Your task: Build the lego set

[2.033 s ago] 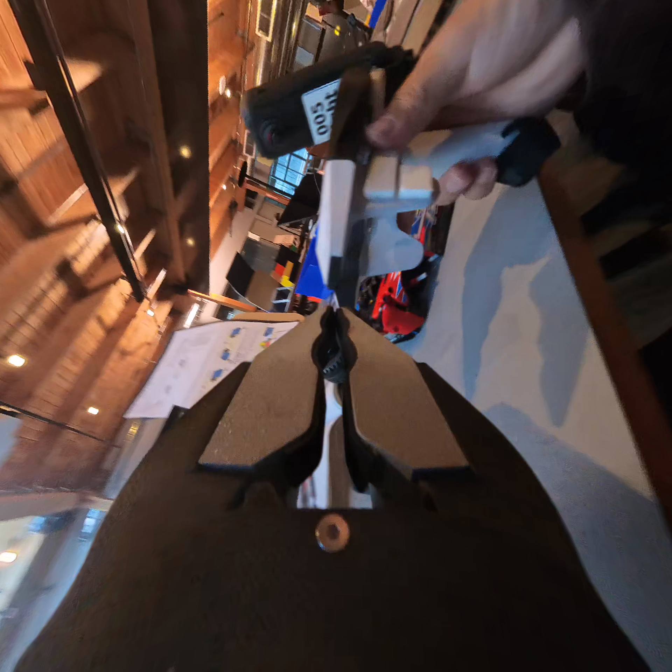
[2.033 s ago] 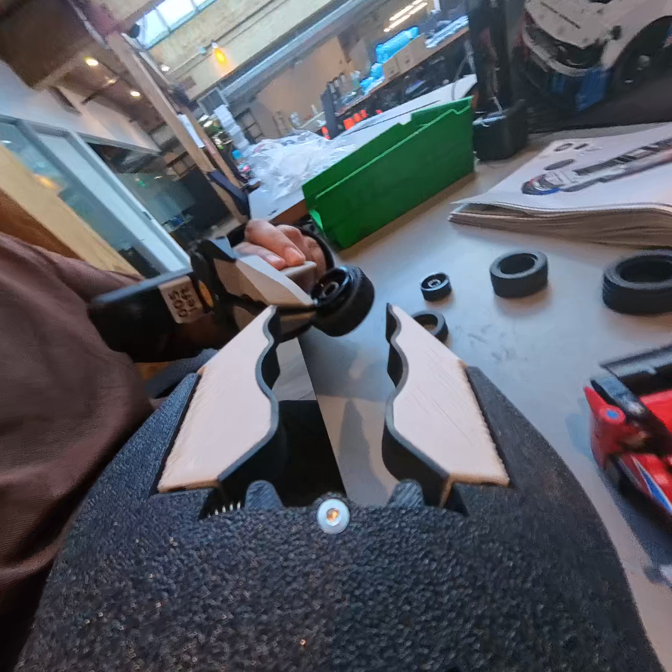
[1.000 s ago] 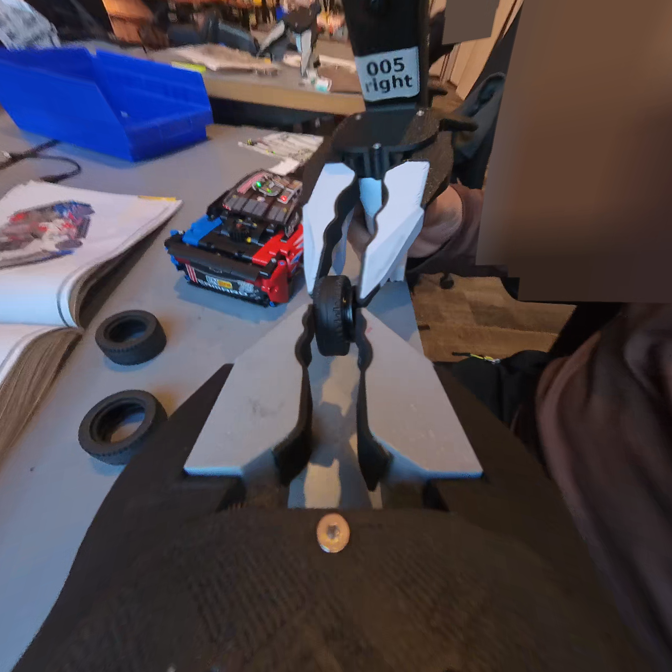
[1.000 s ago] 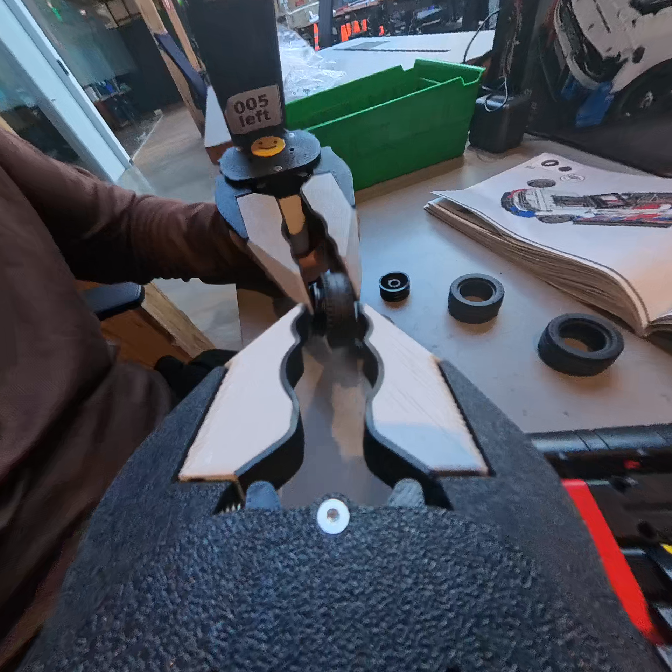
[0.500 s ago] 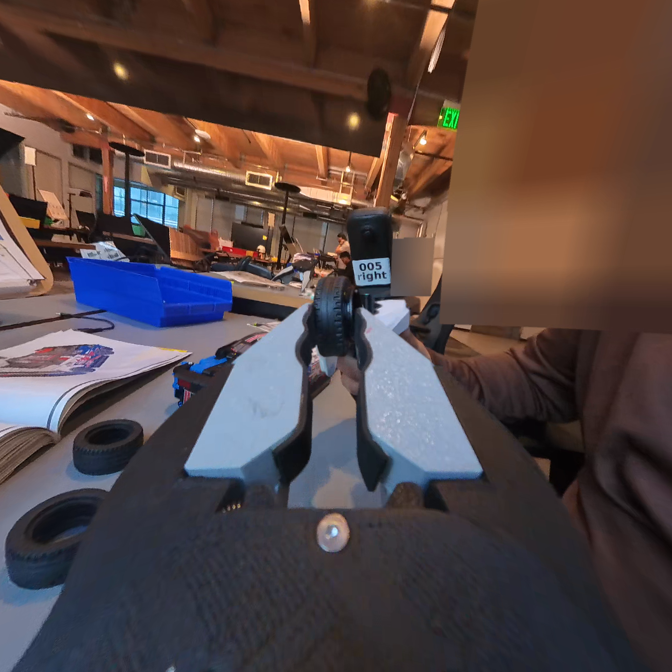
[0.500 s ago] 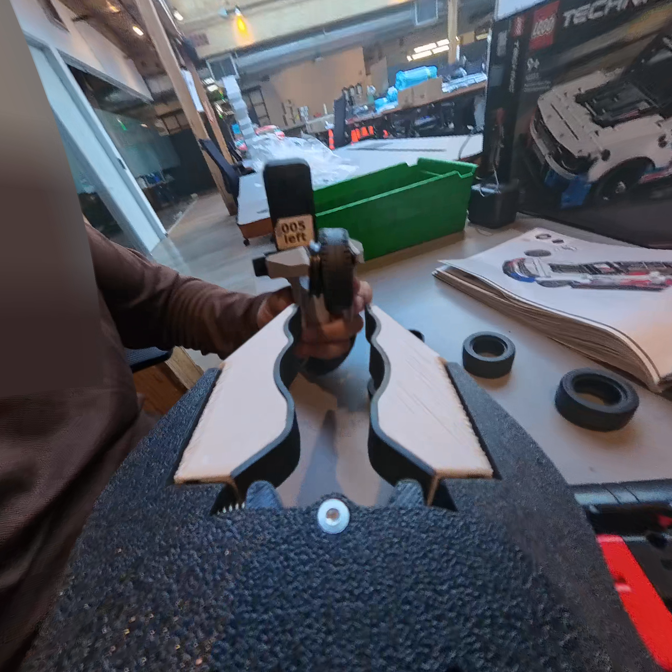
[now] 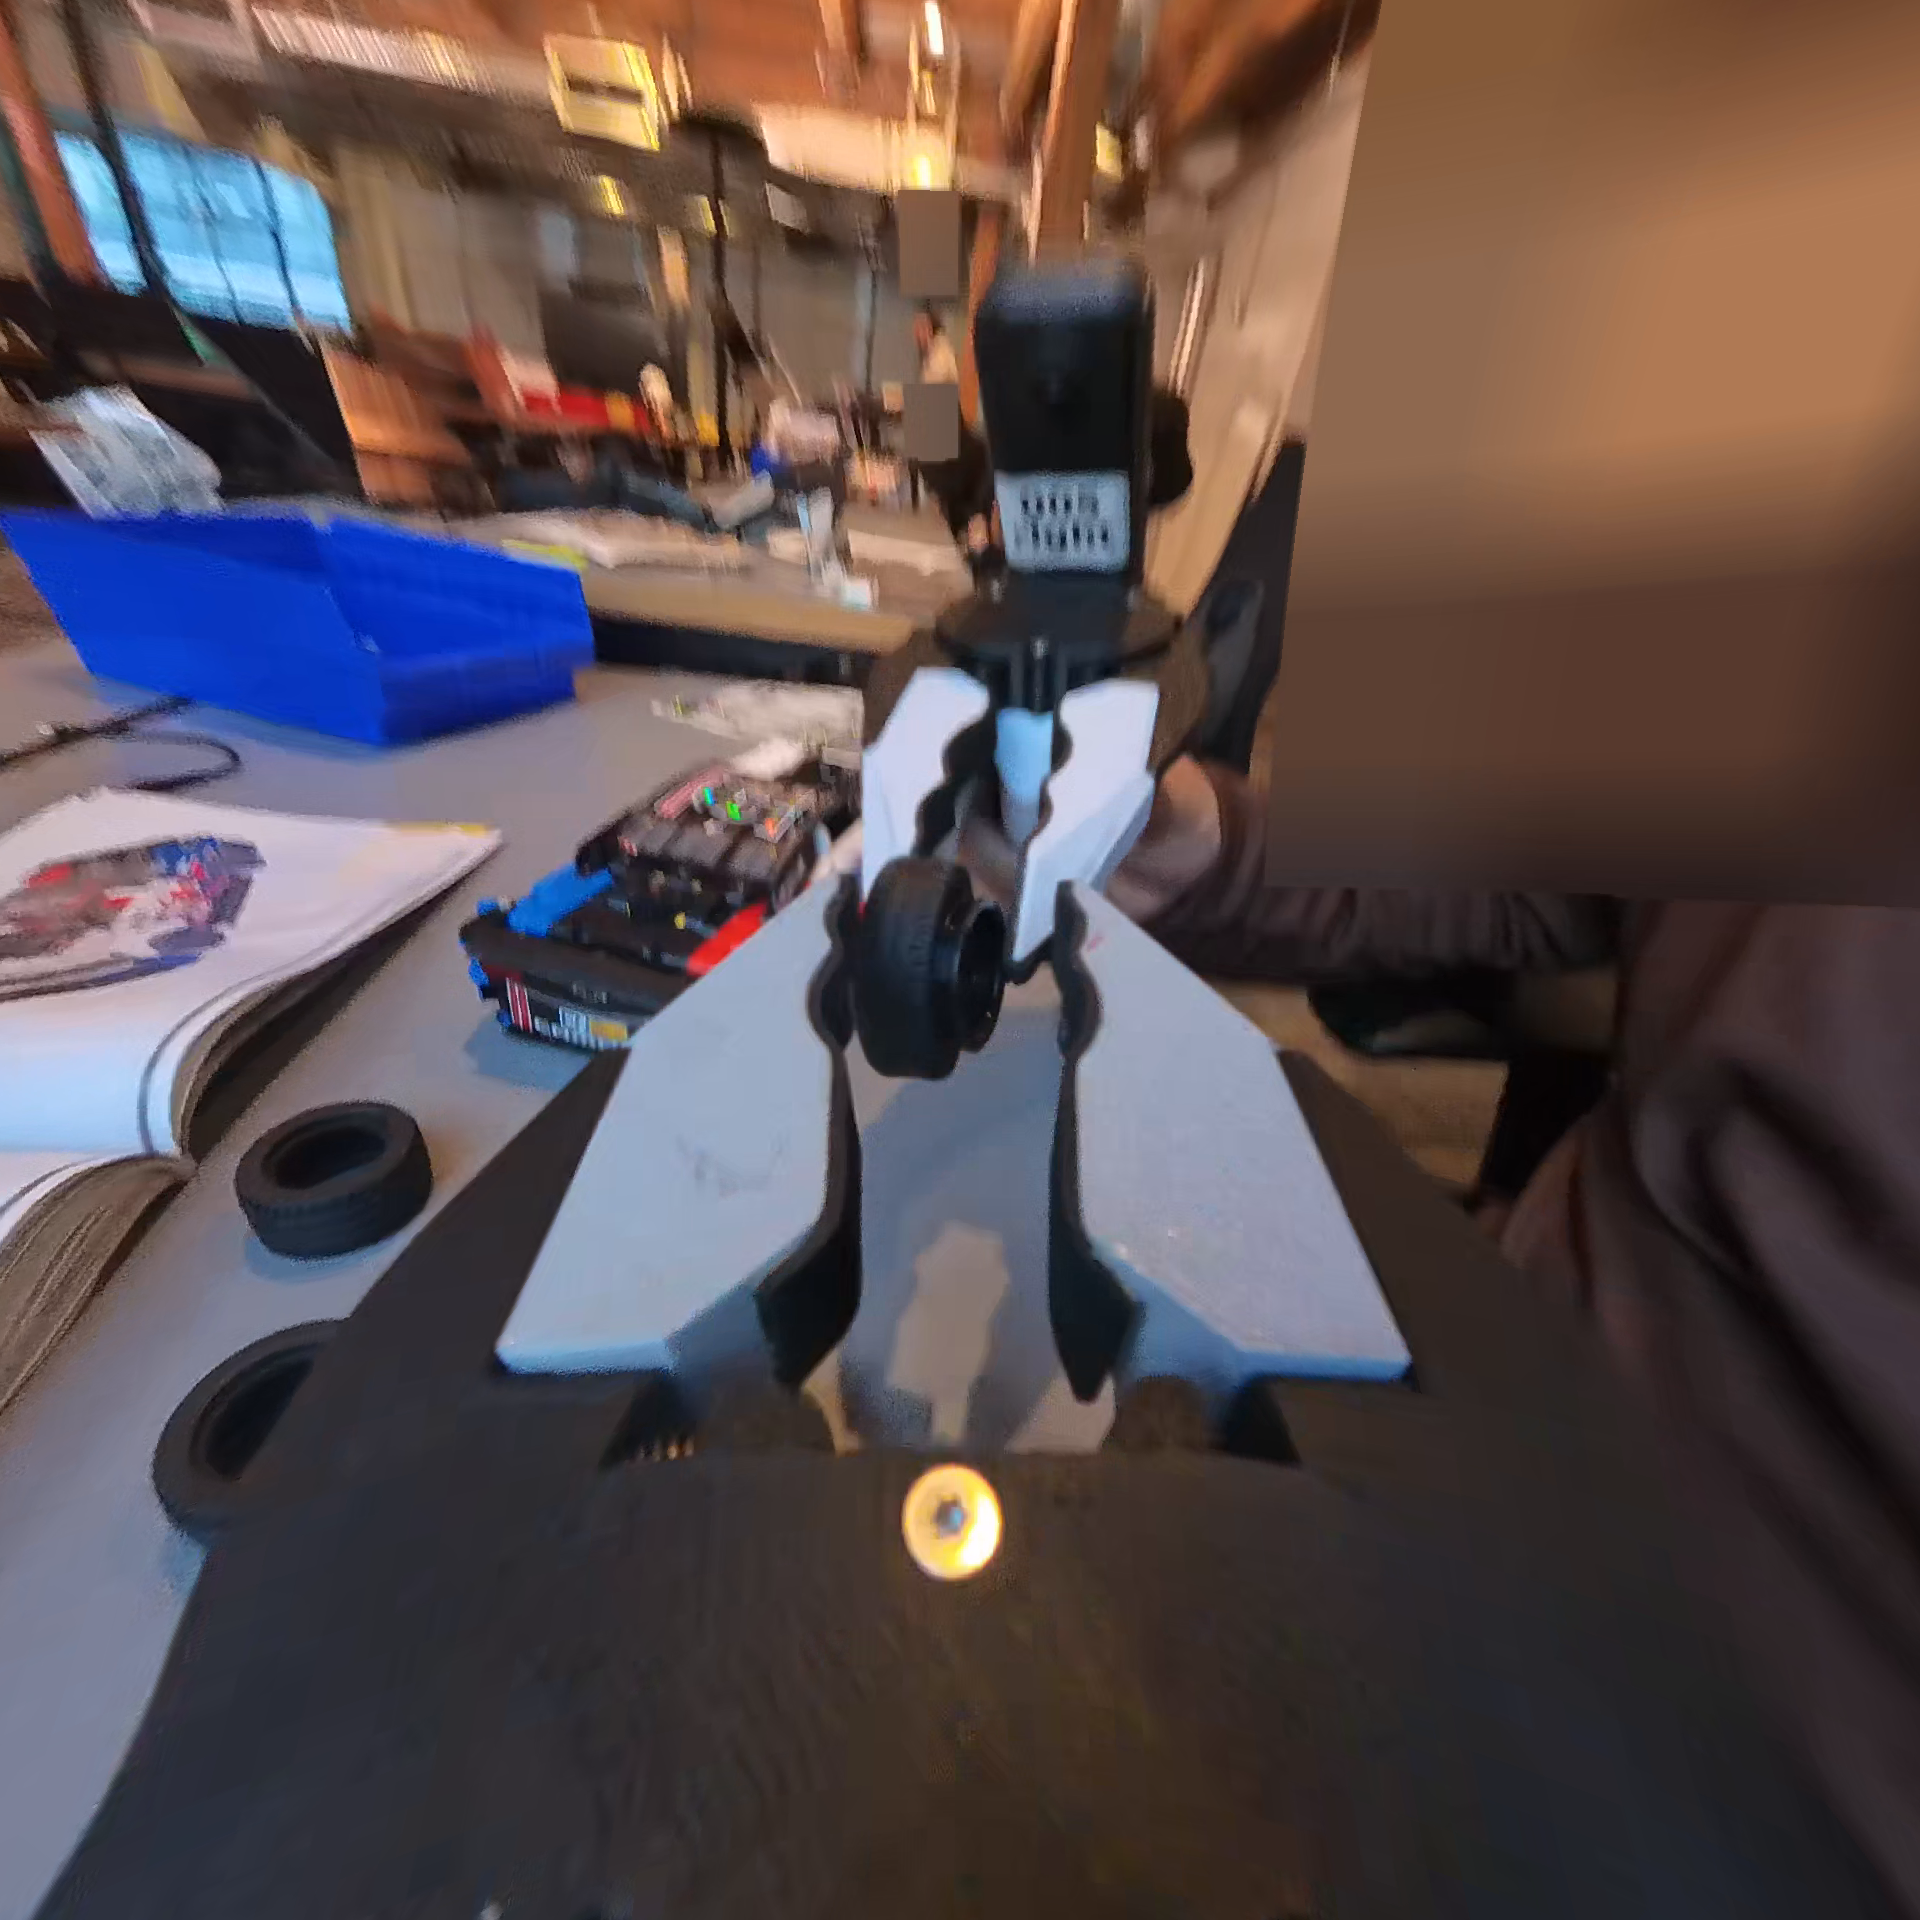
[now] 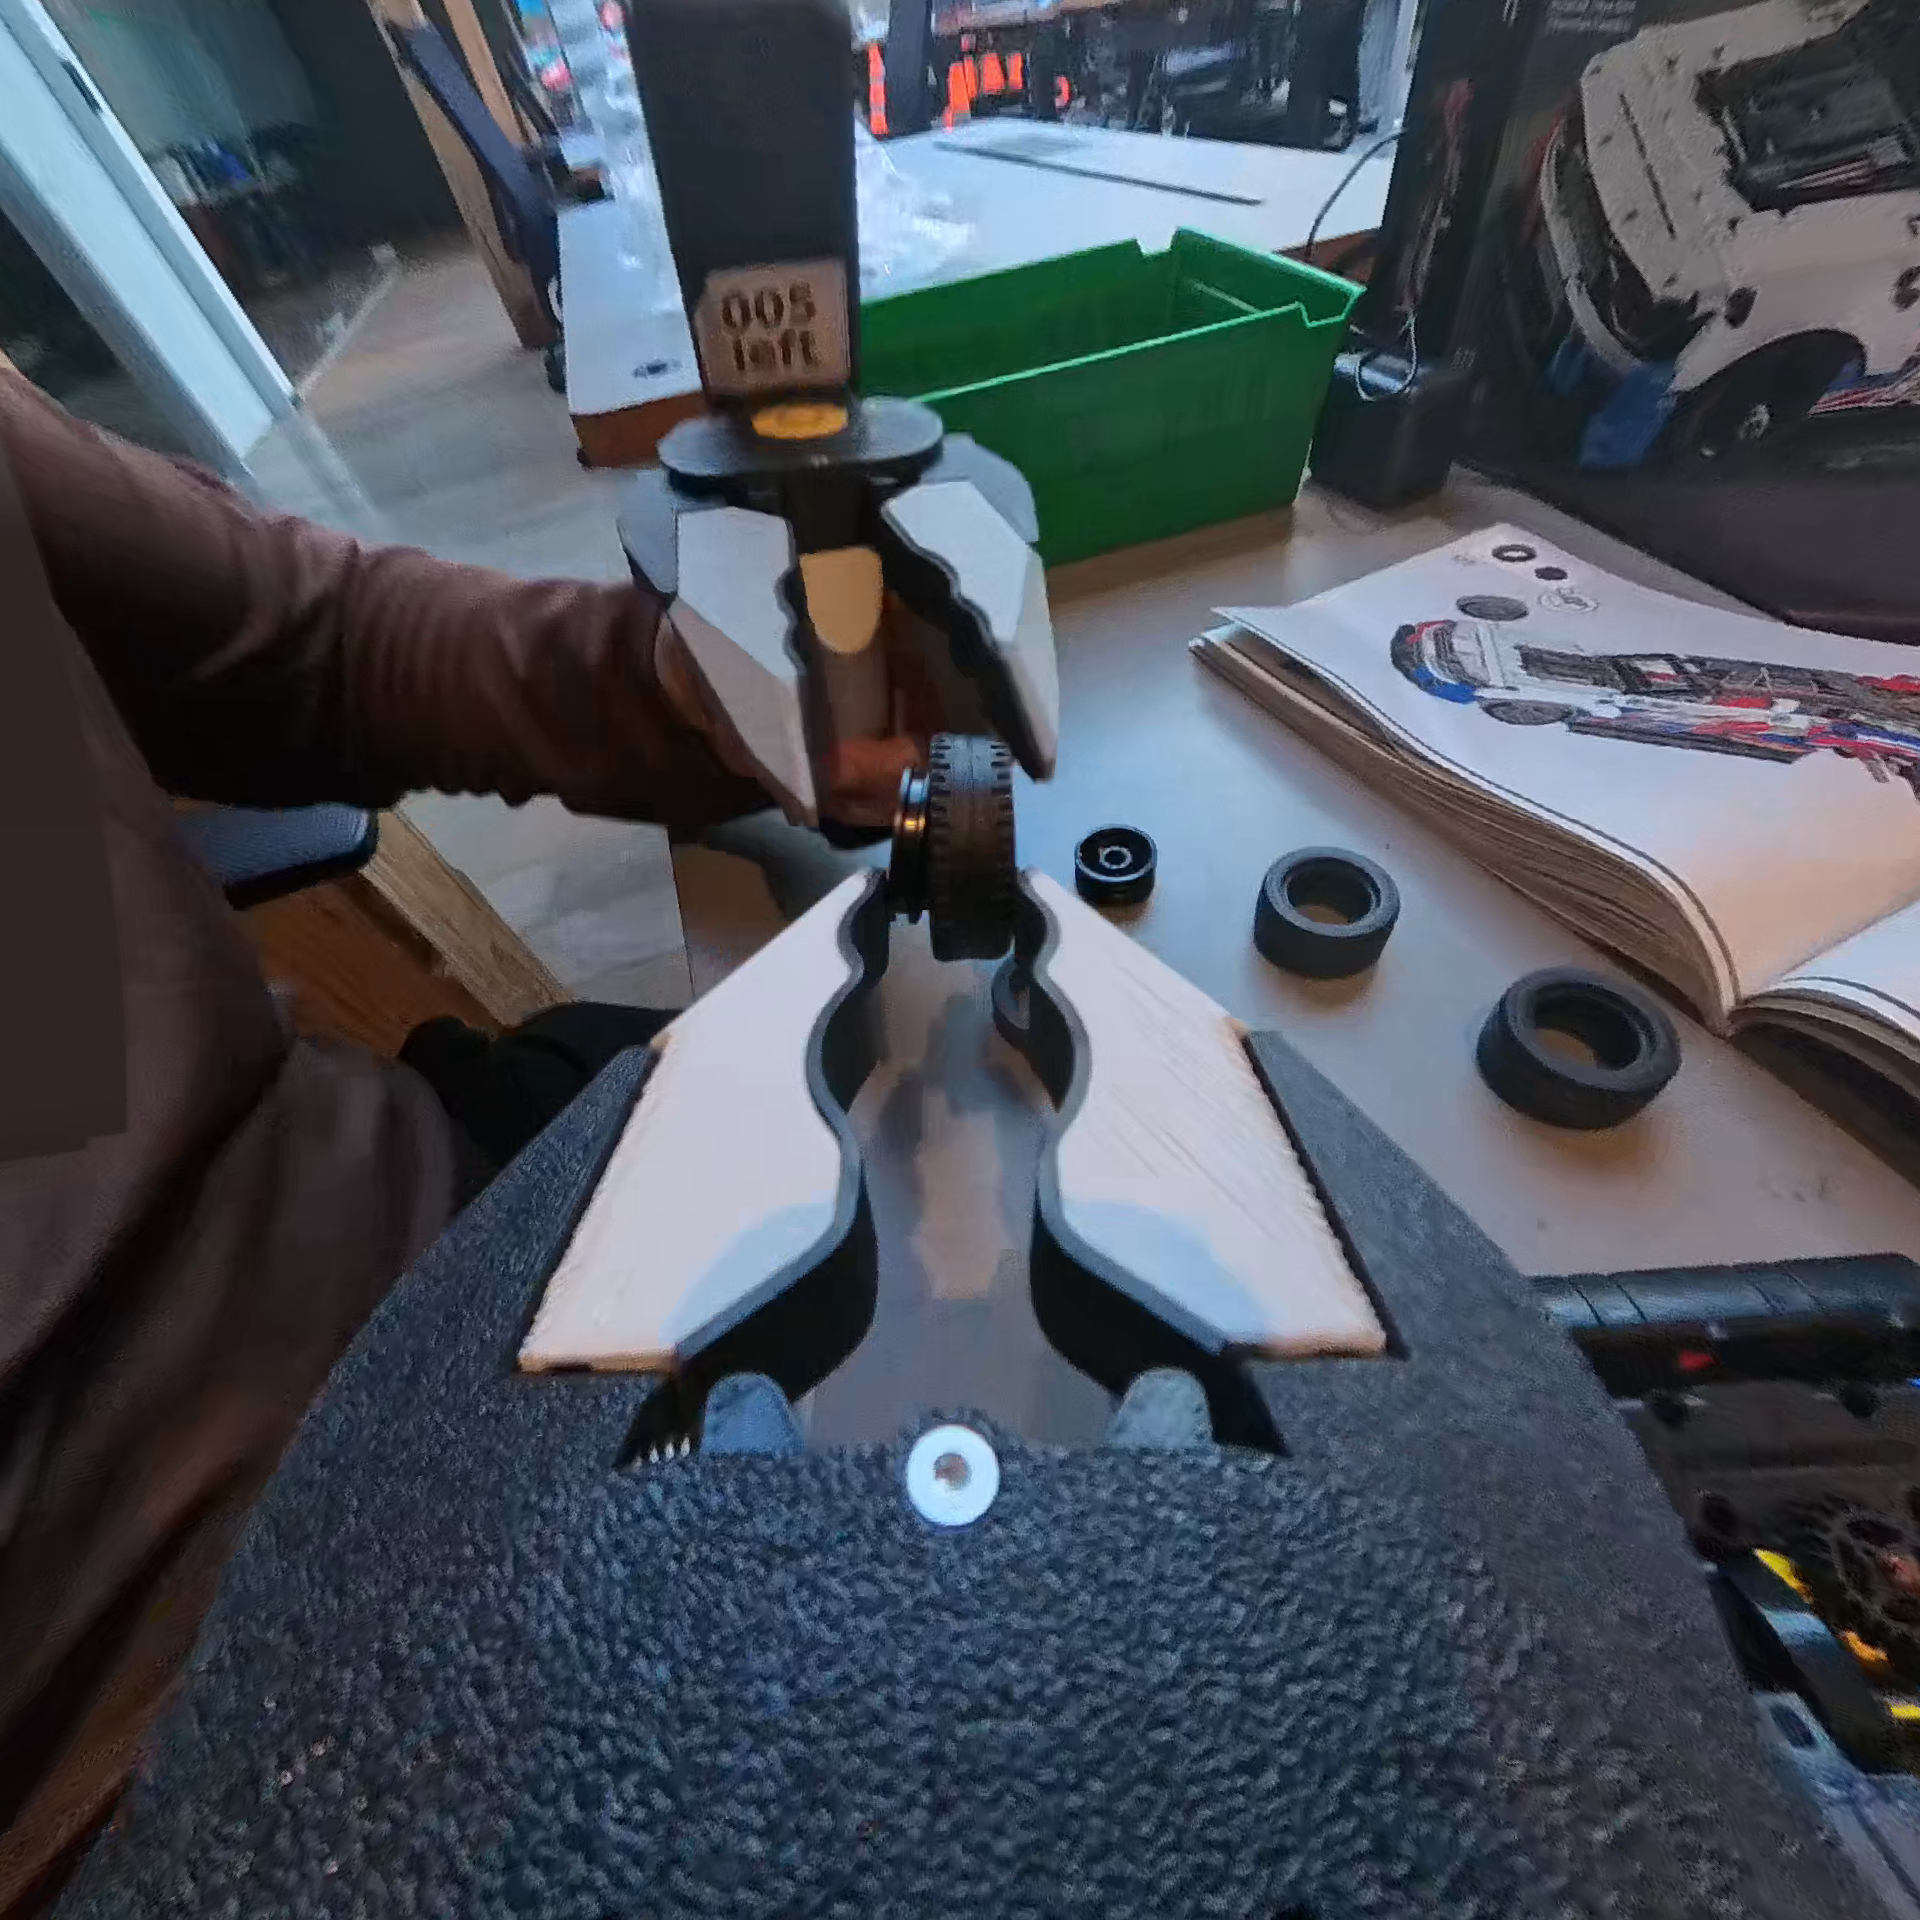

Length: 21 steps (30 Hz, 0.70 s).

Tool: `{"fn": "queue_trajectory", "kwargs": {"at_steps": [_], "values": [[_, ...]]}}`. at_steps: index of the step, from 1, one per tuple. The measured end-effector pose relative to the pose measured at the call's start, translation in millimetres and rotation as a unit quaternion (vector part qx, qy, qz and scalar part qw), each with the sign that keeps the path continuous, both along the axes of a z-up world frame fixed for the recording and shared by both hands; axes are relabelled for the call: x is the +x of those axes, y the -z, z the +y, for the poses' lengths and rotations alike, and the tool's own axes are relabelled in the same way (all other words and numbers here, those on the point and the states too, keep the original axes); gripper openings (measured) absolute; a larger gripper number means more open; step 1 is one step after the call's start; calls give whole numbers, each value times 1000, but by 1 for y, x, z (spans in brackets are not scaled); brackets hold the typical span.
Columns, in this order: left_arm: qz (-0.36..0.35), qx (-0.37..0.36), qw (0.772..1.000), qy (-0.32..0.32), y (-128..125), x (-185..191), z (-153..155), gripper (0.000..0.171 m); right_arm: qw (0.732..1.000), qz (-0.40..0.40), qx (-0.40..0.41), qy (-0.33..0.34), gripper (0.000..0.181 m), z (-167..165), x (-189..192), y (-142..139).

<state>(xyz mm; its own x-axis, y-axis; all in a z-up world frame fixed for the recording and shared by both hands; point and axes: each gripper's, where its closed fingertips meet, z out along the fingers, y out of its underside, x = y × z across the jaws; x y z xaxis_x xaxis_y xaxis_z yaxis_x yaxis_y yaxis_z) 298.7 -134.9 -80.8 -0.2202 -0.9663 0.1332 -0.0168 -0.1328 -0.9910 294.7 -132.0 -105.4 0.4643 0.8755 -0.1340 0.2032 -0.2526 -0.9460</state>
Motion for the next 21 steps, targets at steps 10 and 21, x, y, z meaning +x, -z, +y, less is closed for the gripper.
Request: {"fn": "queue_trajectory", "kwargs": {"at_steps": [10, 21], "values": [[108, 72, 991, 31, 23, 0, -5, 20, 997, -73, 1, -8, 20, -5, -1, 10], [-110, -85, 976, -166, -3, 1, 27, 16, 997, -1, 35, 66, 15, 26, 2, -23]]}}
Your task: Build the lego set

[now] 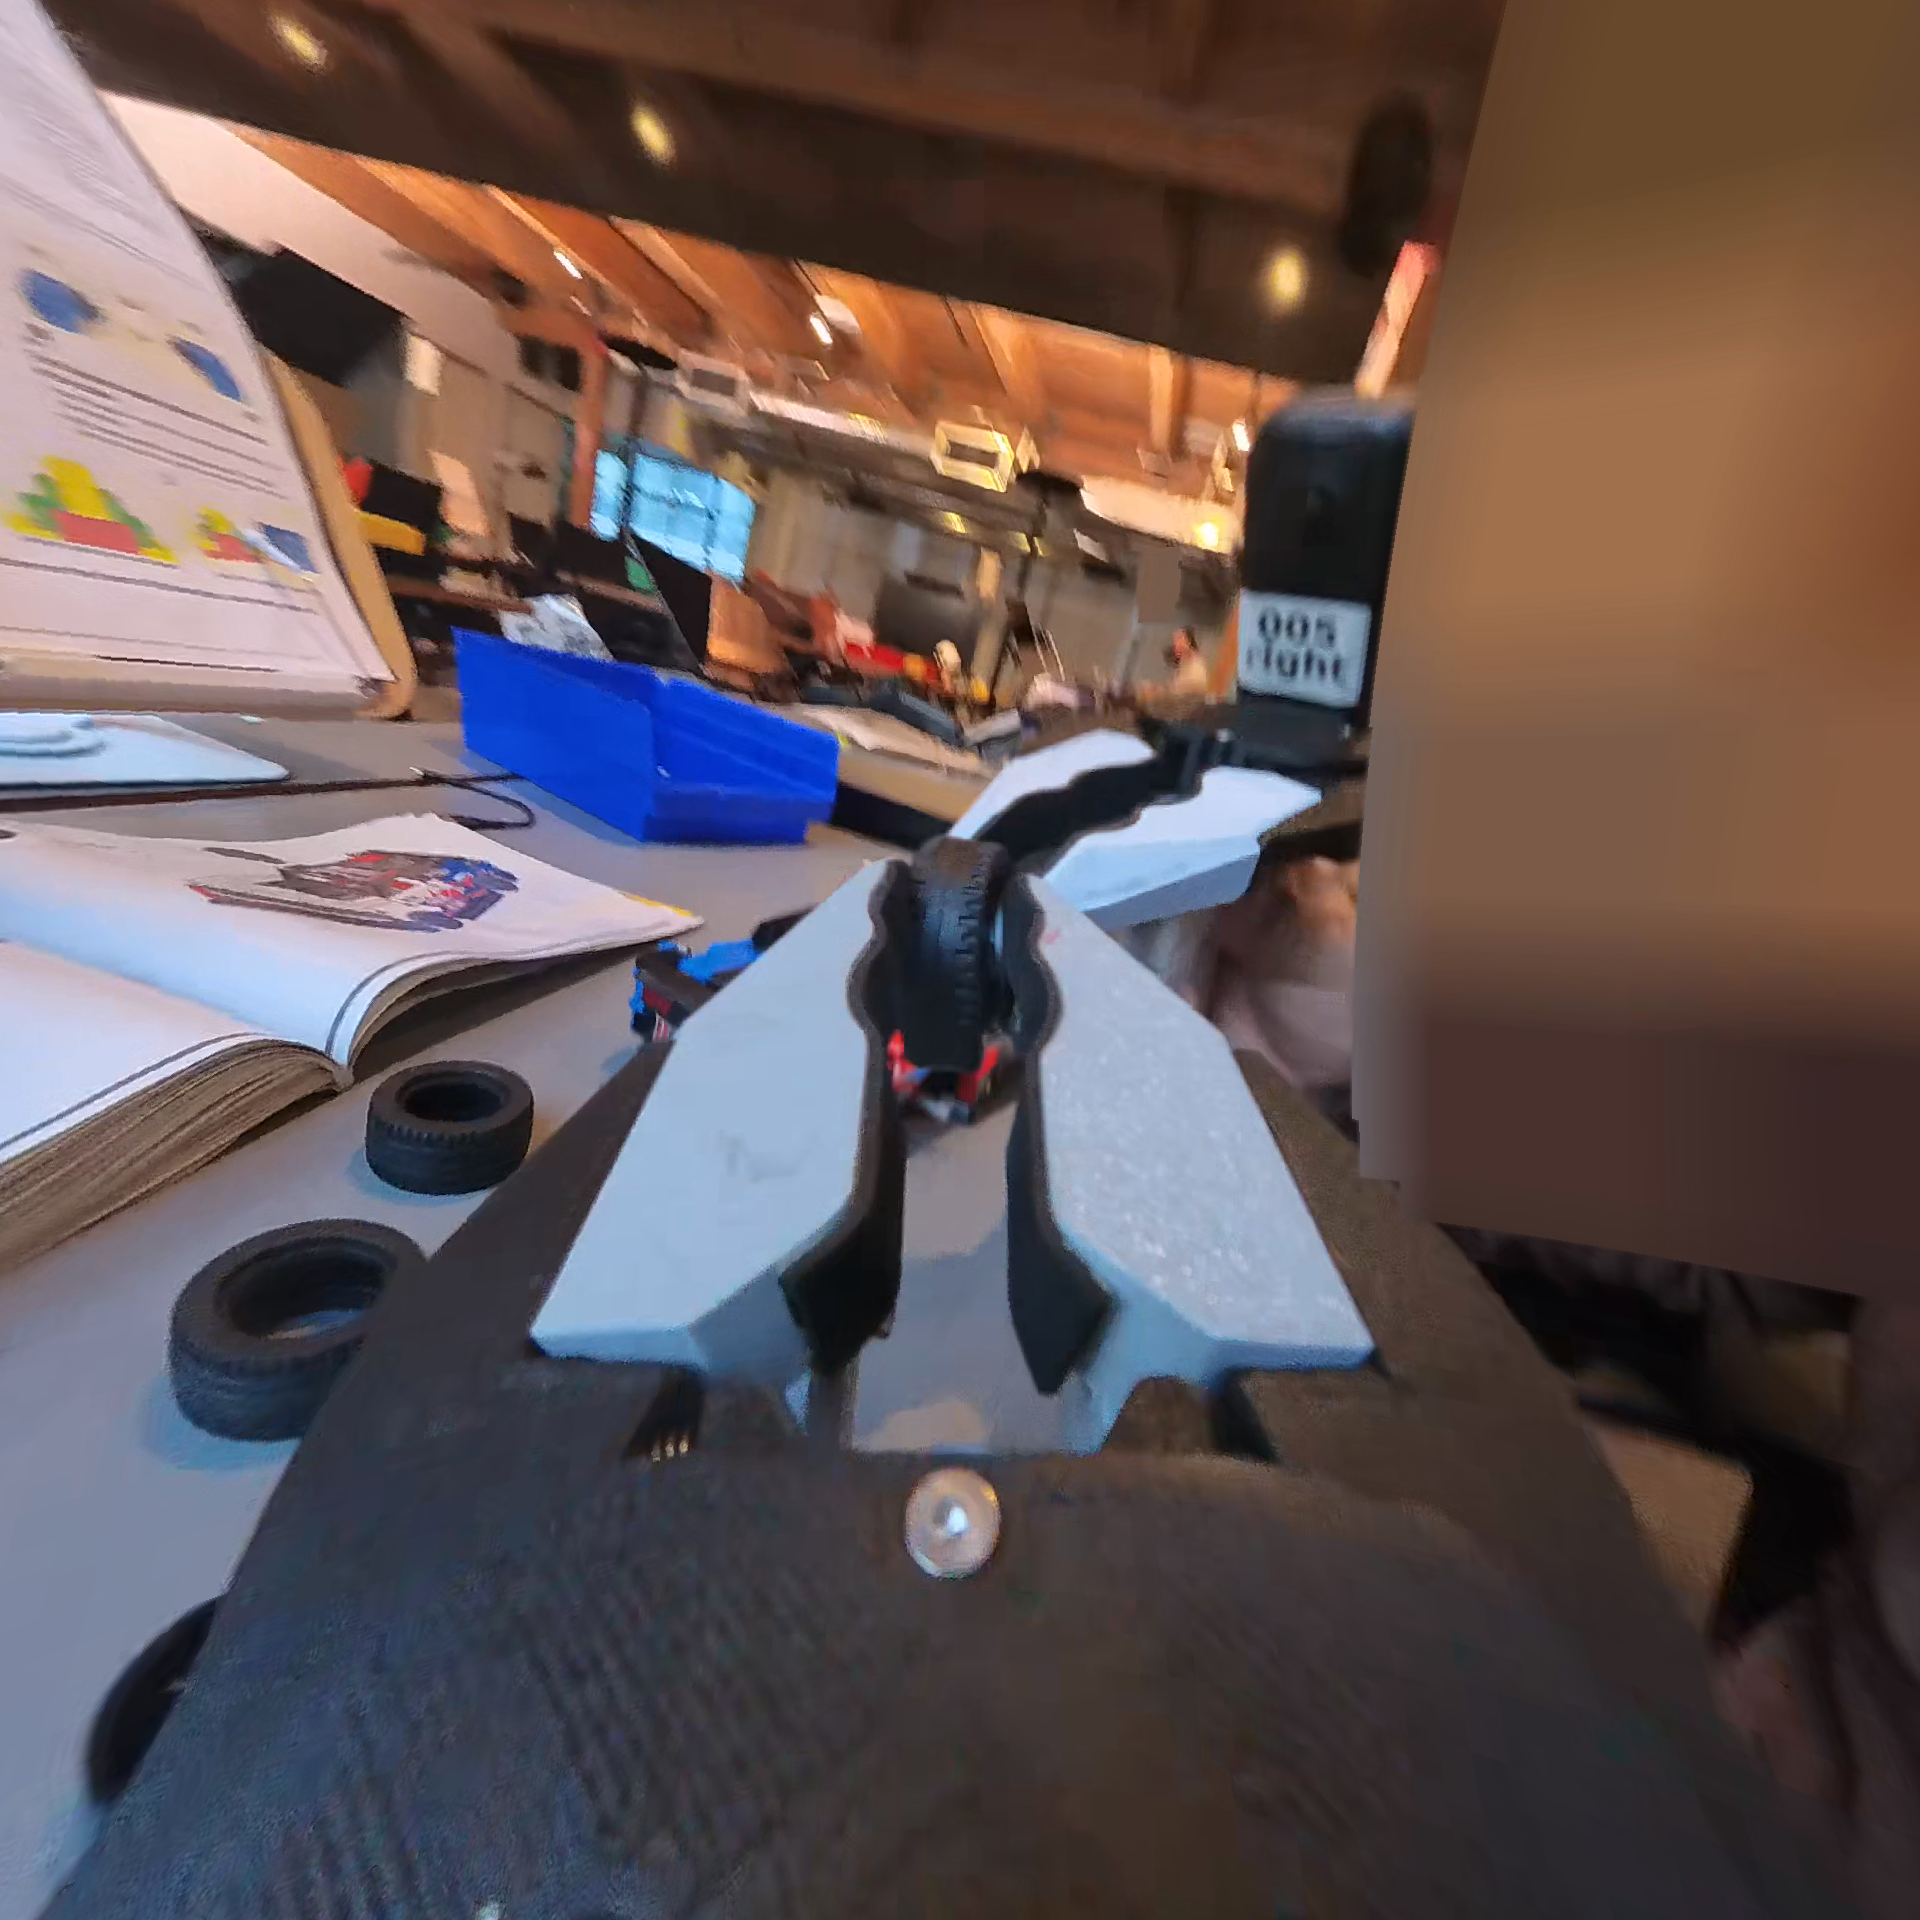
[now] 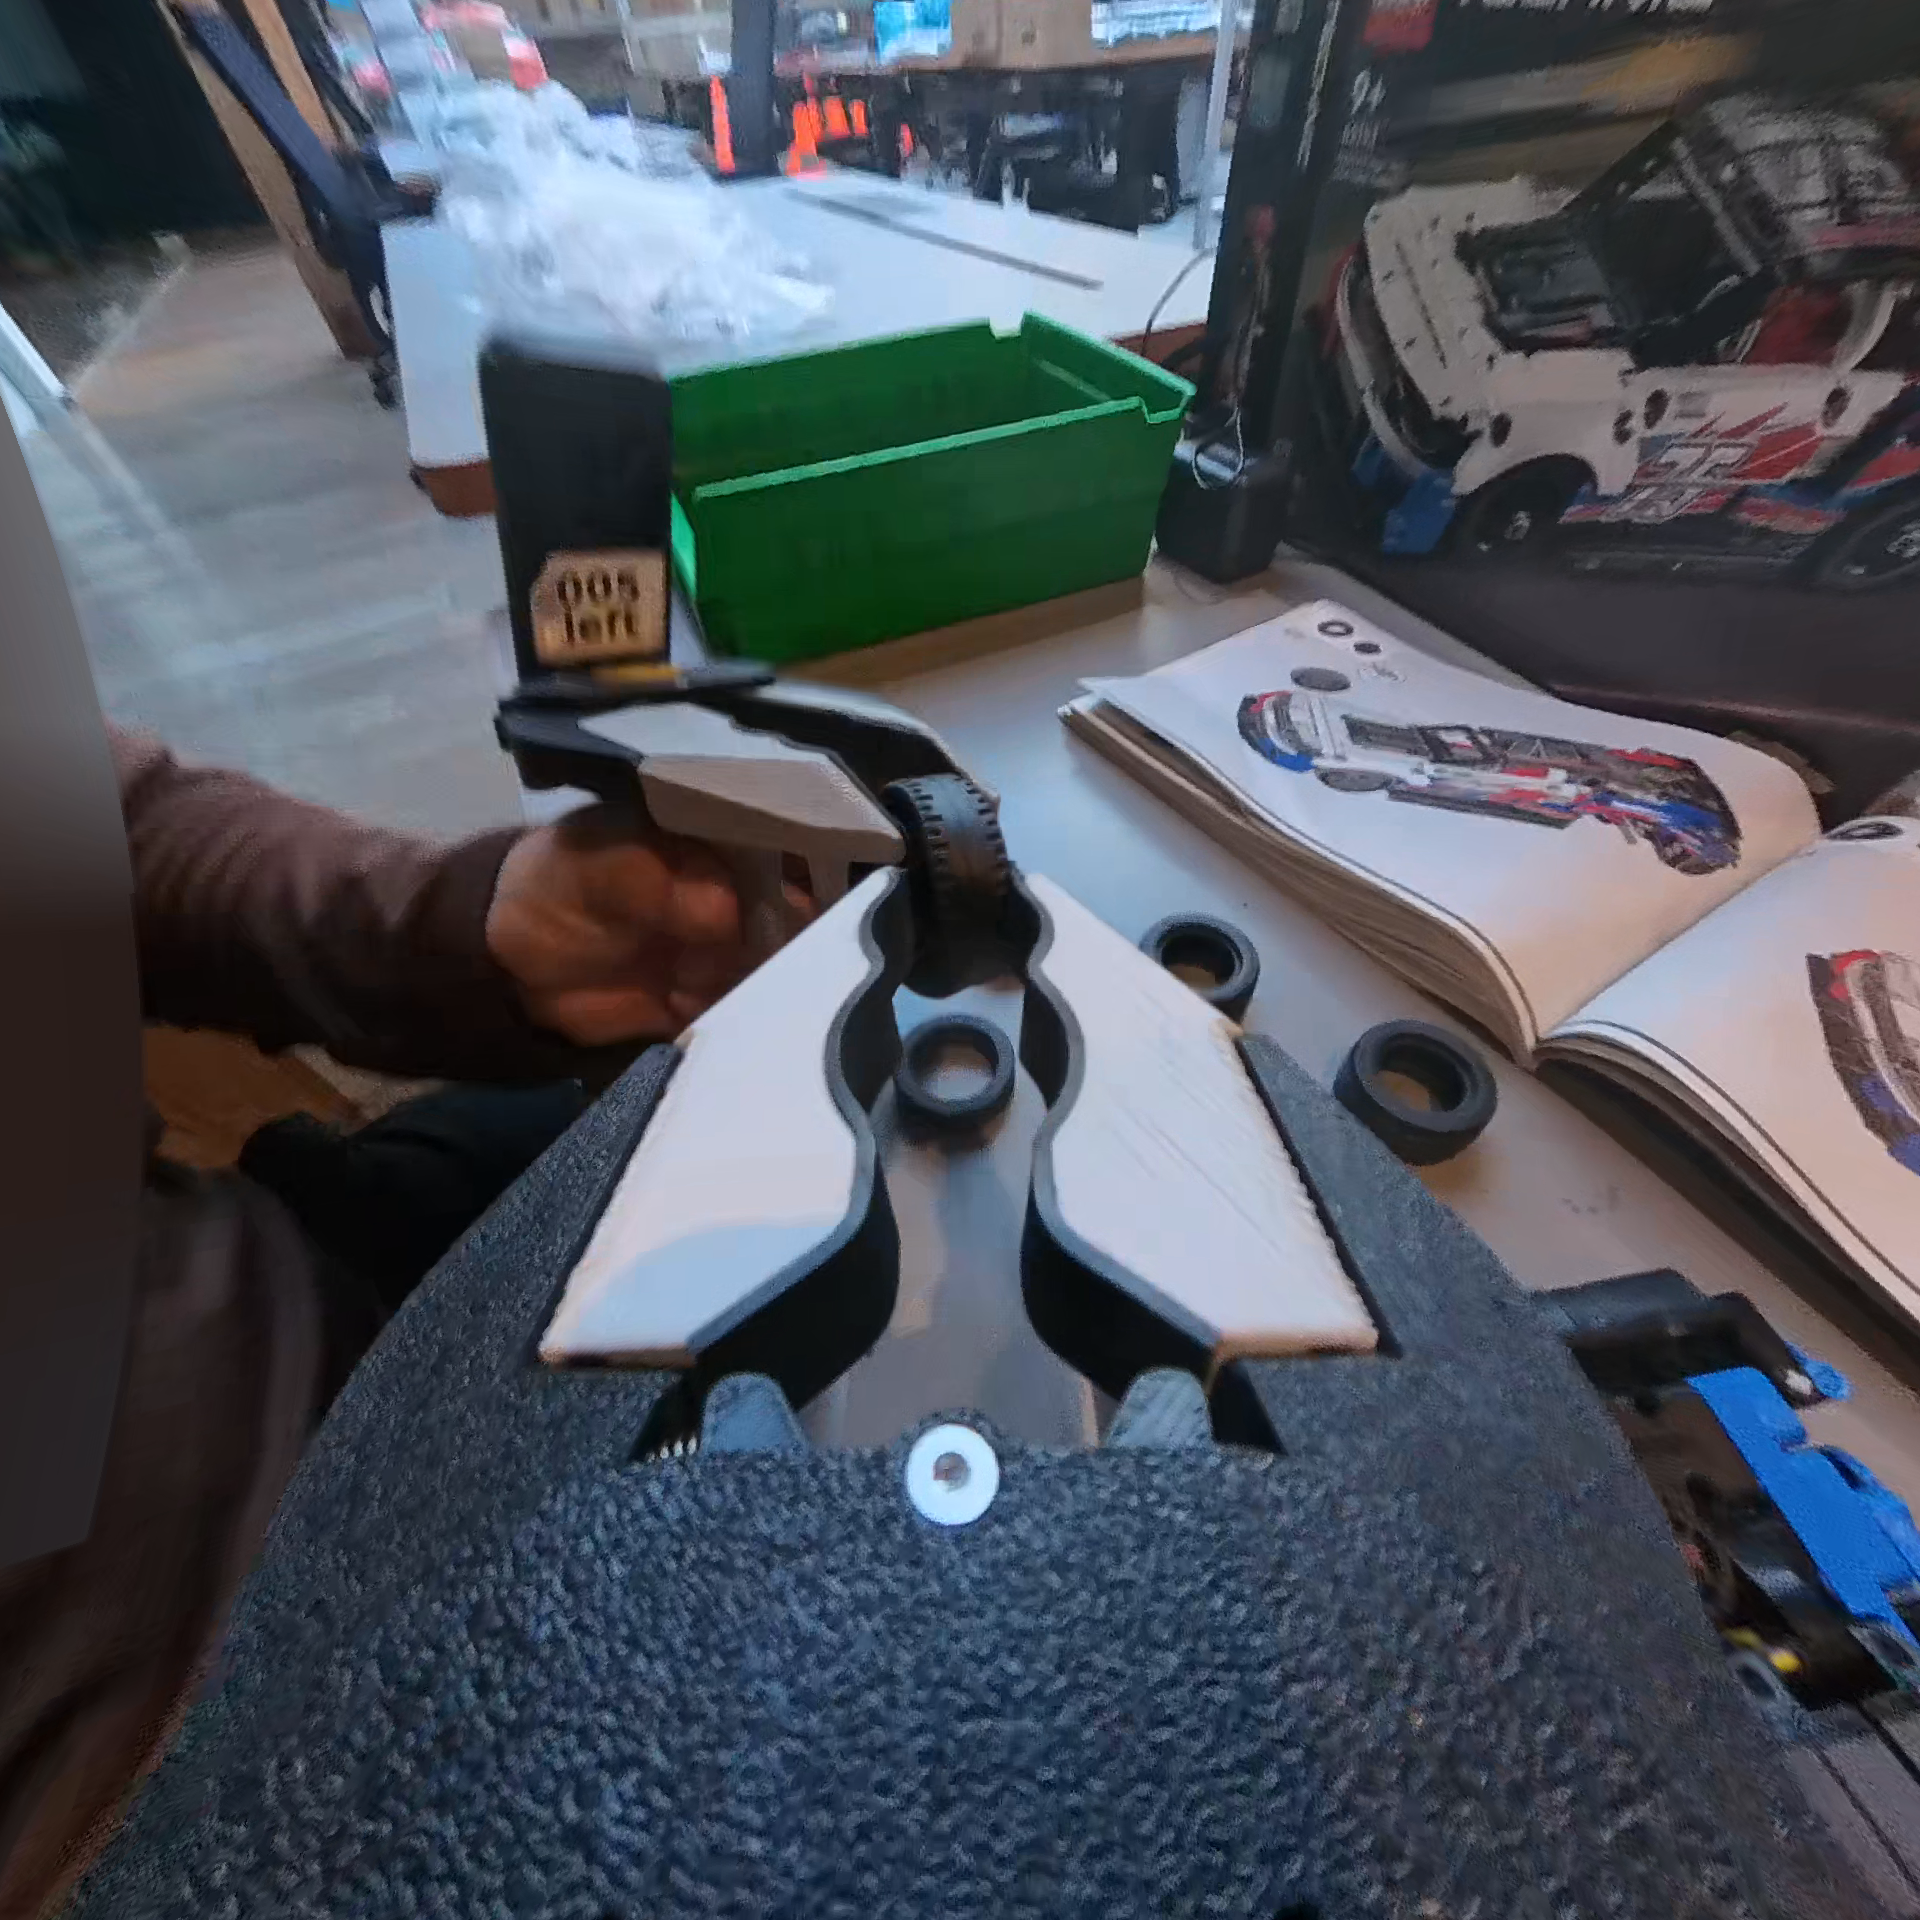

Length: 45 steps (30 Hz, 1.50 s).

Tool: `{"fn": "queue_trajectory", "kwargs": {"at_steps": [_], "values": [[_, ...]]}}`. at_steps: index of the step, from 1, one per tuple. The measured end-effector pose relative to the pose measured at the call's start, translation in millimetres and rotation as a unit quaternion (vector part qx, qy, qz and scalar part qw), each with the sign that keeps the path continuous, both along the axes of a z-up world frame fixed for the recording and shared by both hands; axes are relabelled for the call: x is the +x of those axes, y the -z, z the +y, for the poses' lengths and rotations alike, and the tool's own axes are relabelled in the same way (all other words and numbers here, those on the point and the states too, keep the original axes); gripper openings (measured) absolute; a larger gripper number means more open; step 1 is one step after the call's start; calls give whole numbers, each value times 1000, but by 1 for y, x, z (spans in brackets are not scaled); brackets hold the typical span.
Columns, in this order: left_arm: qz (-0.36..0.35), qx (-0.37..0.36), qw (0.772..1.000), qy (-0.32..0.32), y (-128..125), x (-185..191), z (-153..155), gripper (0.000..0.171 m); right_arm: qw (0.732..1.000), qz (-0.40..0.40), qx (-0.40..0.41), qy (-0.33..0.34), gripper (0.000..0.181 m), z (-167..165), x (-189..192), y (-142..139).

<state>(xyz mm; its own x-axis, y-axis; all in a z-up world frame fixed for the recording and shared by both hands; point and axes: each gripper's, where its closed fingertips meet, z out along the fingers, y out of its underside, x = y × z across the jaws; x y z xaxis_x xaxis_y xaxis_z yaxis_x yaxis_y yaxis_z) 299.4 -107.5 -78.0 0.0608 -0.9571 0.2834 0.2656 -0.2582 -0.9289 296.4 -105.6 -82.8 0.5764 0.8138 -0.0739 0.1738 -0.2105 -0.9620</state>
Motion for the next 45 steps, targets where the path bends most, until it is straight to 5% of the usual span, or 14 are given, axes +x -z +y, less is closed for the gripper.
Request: {"fn": "queue_trajectory", "kwargs": {"at_steps": [4, 11, 16, 21, 27, 31, 35, 39, 45], "values": [[-64, -32, 995, -70, -15, -4, 12, 16, 999, 48, -10, 19, 14, 13, -1, -10], [-7, -108, 987, -119, 22, 8, 36, 15, 993, -74, -10, 95, 15, 32, 18, 31], [176, -157, 972, 24, 71, 38, 16, 14, 971, -98, -208, 65, 15, 4, 49, 81], [359, -149, 904, 176, 117, 49, -15, 15, 959, -223, -168, 43, 20, -37, 55, 110], [437, -72, 884, 150, 125, 51, -5, 16, 944, -328, -11, 8, 21, -31, 35, 124], [447, -47, 883, 133, 119, 34, 10, 29, 945, -325, -35, 3, 17, -15, 37, 129], [448, 118, 879, 112, 105, 7, 19, 38, 940, -333, -66, -23, 19, -12, 36, 129], [429, 279, 848, 137, 106, 10, 0, 31, 927, -372, -24, -44, 25, -13, 35, 132], [456, 395, 781, 159, 132, 18, -6, 31, 908, -413, -4, -70, 32, -15, 34, 136]]}}
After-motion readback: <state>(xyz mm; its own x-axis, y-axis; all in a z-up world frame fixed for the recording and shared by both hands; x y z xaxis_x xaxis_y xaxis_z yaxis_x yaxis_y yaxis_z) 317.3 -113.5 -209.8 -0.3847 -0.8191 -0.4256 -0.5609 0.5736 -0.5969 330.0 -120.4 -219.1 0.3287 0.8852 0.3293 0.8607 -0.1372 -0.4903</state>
